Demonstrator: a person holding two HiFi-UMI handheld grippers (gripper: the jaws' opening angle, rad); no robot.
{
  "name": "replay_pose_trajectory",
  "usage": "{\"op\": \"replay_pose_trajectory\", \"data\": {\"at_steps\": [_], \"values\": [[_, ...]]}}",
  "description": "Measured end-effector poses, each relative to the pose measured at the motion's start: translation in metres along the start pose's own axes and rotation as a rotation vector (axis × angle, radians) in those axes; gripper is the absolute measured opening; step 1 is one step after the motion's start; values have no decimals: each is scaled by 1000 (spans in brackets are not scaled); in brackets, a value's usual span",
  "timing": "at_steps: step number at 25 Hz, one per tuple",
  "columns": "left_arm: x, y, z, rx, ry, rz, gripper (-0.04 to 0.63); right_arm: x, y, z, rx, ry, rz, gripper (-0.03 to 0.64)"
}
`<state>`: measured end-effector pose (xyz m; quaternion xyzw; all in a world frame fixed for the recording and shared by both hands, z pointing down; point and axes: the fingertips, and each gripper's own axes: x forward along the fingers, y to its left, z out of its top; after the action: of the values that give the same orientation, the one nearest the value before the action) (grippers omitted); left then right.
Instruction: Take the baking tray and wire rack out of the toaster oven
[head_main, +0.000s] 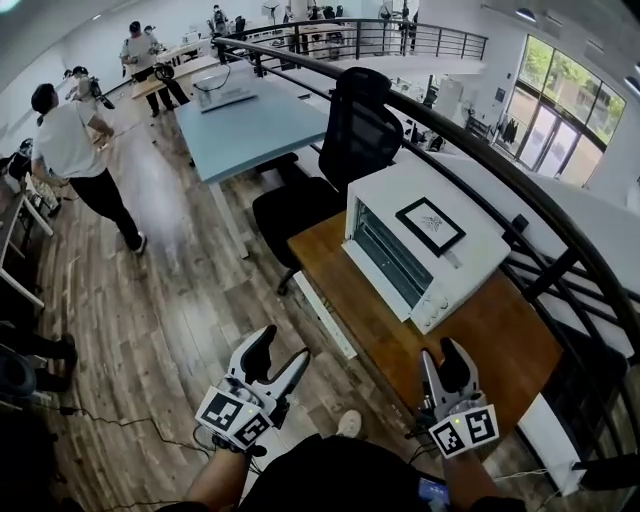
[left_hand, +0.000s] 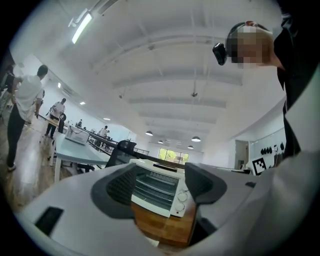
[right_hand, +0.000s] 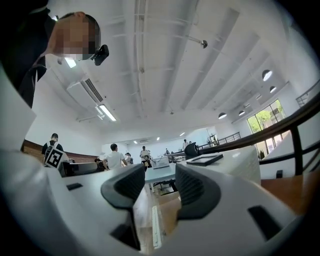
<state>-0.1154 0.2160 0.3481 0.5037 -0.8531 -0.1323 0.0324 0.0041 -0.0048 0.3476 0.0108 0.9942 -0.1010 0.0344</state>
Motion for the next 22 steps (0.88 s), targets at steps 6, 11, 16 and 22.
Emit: {"op": "replay_pose_trajectory", "data": {"at_steps": [6,11,16,22], "values": [[57,15,-3,11,-1,16,310,43,-31,9,-12,-12,53,169],[87,20,-13,-1,24,9,310,59,-41,10,-1,-3,73,165],[112,31,-24,-43,57,-25,302,70,-44,6,4,9,61,161],[147,45,-38,-82,112,-93,291,89,-35,-7,-23,40,49,176]]}}
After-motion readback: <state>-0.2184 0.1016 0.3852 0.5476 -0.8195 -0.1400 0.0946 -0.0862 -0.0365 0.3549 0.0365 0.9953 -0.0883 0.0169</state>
